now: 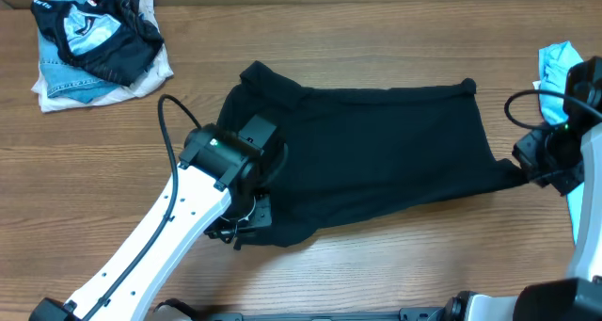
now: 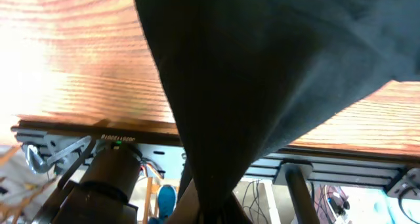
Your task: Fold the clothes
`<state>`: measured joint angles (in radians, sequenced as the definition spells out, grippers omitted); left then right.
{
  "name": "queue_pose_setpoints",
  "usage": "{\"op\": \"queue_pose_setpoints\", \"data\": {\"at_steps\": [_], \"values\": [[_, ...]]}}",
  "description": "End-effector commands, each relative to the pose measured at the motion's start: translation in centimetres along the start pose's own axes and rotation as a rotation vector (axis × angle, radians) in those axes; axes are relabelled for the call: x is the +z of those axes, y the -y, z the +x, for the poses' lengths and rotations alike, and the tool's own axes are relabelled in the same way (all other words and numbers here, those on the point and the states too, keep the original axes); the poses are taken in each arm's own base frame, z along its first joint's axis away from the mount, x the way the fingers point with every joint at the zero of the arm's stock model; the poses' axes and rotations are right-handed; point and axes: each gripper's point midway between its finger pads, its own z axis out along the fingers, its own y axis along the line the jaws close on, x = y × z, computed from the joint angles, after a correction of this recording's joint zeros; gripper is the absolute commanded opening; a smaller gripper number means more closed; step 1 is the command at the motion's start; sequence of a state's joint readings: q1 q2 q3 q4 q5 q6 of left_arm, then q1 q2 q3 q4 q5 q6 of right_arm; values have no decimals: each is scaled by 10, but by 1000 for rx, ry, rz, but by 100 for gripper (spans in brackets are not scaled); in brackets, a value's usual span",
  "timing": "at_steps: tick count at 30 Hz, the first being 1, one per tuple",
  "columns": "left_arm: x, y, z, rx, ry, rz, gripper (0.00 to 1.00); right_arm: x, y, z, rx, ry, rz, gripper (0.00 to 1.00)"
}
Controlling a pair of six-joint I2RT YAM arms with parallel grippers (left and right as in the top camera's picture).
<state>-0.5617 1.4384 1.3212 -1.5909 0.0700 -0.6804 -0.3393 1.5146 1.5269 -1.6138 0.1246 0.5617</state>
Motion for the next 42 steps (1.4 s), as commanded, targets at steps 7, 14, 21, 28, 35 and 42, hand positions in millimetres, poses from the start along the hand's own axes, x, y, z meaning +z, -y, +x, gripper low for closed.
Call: {"op": "queue_pose_setpoints", "data": {"at_steps": [7,14,21,28,35,42], "values": [[-2,-20,18,-61,-8,-45,4,-21,48,5,142,105,-5,4],[-19,-28,37,-56,45,33,4,-21,65,1,239,80,-32,4],[-22,-27,43,-45,56,69,4,-19,66,1,241,75,-28,4],[-11,-27,52,-43,9,53,4,11,62,13,241,-1,-20,4],[12,-30,60,-44,-55,25,4,32,62,23,263,-50,-3,4],[15,-28,58,-43,-51,30,4,30,78,26,348,-42,66,4]]}}
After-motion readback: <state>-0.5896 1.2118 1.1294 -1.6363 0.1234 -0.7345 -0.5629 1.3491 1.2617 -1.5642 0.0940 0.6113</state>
